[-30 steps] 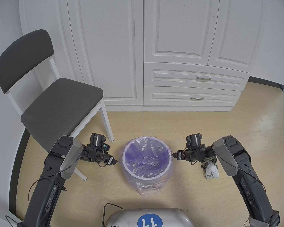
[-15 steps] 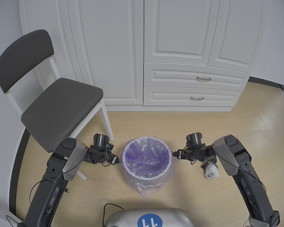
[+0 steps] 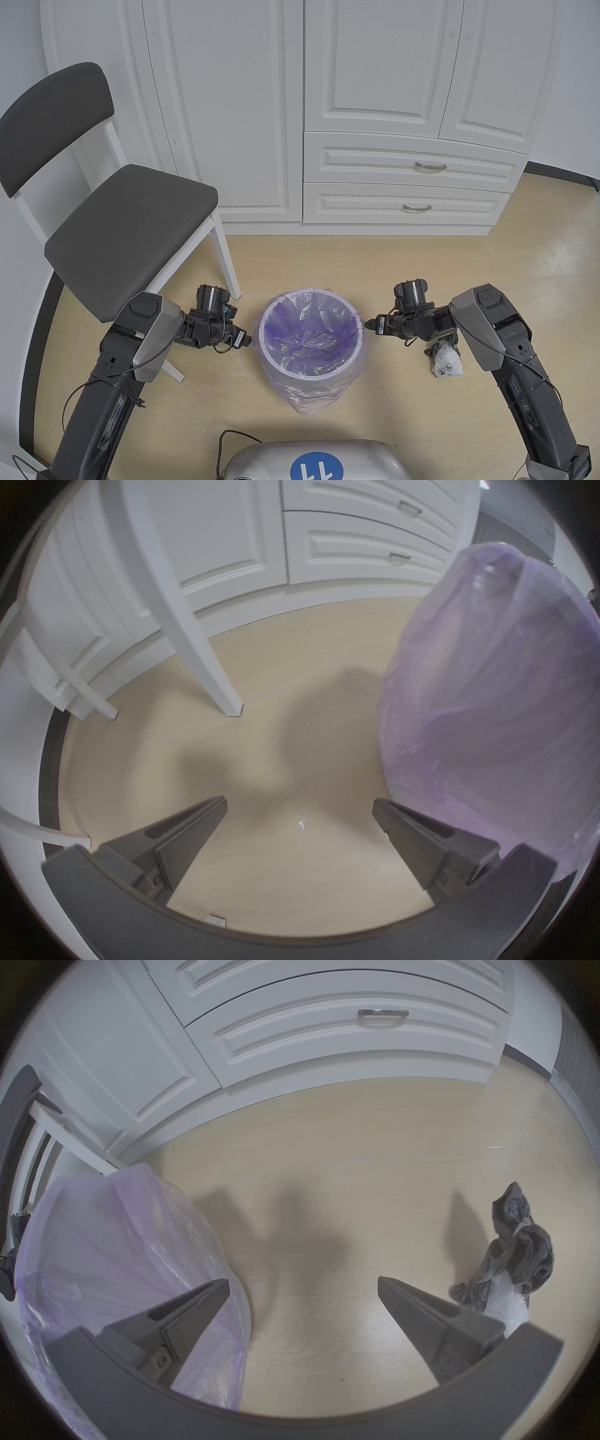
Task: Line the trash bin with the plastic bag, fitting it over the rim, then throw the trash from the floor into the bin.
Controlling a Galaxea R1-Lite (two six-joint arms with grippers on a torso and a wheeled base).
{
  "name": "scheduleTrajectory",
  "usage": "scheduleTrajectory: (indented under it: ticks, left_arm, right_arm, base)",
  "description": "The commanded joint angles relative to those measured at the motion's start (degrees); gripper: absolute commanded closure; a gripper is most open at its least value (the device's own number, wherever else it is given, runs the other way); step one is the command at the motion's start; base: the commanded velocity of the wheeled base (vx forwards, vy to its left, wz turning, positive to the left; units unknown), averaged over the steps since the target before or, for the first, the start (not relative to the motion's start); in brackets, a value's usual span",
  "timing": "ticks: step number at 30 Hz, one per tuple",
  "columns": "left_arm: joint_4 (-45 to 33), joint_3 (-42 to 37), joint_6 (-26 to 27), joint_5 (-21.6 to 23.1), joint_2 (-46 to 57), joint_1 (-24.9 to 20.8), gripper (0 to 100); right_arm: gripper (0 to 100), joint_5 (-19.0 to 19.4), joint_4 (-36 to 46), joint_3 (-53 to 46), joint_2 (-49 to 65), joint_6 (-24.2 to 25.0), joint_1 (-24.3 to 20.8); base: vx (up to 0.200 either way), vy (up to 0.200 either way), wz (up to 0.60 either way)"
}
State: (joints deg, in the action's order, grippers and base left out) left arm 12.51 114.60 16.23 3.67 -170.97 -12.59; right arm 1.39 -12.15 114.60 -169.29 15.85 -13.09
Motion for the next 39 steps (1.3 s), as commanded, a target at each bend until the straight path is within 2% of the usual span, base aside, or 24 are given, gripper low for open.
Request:
scheduleTrajectory:
  ticks: [1,6,10,18,23,34,35,39]
  left_arm:
    - [-2.49,-0.01,0.12,-1.47,2.57,0.55,0]
    - [-9.78,-0.01,0.56,-3.49,6.0,0.9,0]
    - [-9.87,-2.89,0.83,-8.5,8.99,-0.06,0]
    - [-7.15,-12.21,5.92,-9.38,14.0,0.02,0]
    - [-4.42,-17.05,7.07,-9.29,16.55,0.38,0]
    - [-4.16,-17.4,7.86,-9.21,16.55,0.82,0]
    - [-4.16,-17.31,7.86,-9.12,16.55,0.99,0]
    - [-4.07,-17.4,7.86,-9.03,16.55,0.99,0]
  right_arm:
    - [0,-2.44,-0.06,-0.61,3.09,0.06,0.79]
    - [0,-3.32,0.2,-5.0,6.87,-2.75,5.71]
    - [0,-3.32,0.2,-6.94,7.84,-8.29,9.84]
    - [0,-3.32,-0.41,-7.99,7.75,-16.11,14.76]
    - [0,-3.32,-0.33,-5.44,5.11,-16.64,15.82]
    - [0,-3.5,1.87,-0.01,-0.51,-18.22,17.93]
    - [0,-3.59,5.91,-0.01,-2.18,-18.31,17.84]
    - [0,-3.76,6.79,-0.01,-2.89,-18.57,17.75]
  base:
    - [0.0,0.0,0.0]
    - [0.0,0.0,0.0]
    - [0.0,0.0,0.0]
    - [0.0,0.0,0.0]
    - [0.0,0.0,0.0]
    - [0.0,0.0,0.0]
    - [0.0,0.0,0.0]
    - [0.0,0.0,0.0]
